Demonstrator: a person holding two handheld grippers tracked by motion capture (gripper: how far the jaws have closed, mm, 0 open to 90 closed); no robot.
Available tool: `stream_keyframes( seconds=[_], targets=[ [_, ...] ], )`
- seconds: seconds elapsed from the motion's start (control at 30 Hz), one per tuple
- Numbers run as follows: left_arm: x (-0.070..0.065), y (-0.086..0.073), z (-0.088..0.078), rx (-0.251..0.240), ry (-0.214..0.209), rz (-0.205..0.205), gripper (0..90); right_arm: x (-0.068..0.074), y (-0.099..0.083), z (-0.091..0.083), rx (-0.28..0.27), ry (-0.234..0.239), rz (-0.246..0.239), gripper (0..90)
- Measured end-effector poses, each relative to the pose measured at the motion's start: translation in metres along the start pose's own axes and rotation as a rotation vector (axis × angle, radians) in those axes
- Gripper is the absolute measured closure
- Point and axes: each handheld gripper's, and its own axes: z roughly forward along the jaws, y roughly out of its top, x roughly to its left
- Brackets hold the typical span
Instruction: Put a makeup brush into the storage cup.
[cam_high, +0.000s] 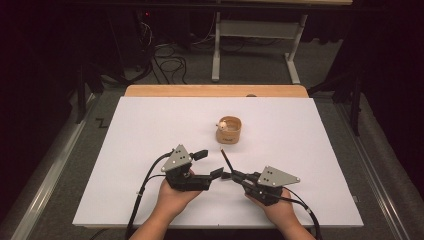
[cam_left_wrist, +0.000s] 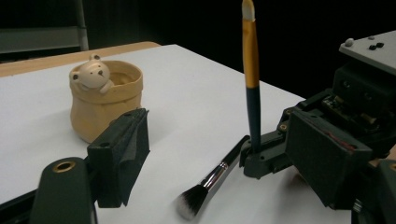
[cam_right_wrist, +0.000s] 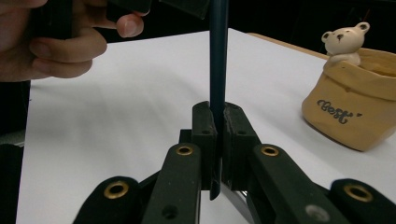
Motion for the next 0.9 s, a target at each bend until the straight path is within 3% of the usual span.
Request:
stream_keyframes(
  seconds=[0.43, 0.9],
  targets=[
    [-0.01, 0.009, 0.008, -0.005, -0.041, 0.026, 25.3, 0.003, -0.002, 0.004, 0.005, 0.006, -0.003, 86.3],
    [-0.008, 0.011, 0.008, -0.034, -0.064, 0.015, 55.5, 0.004, -0.003, 0.006, 0.011, 0.016, -0.003, 86.3]
  ],
)
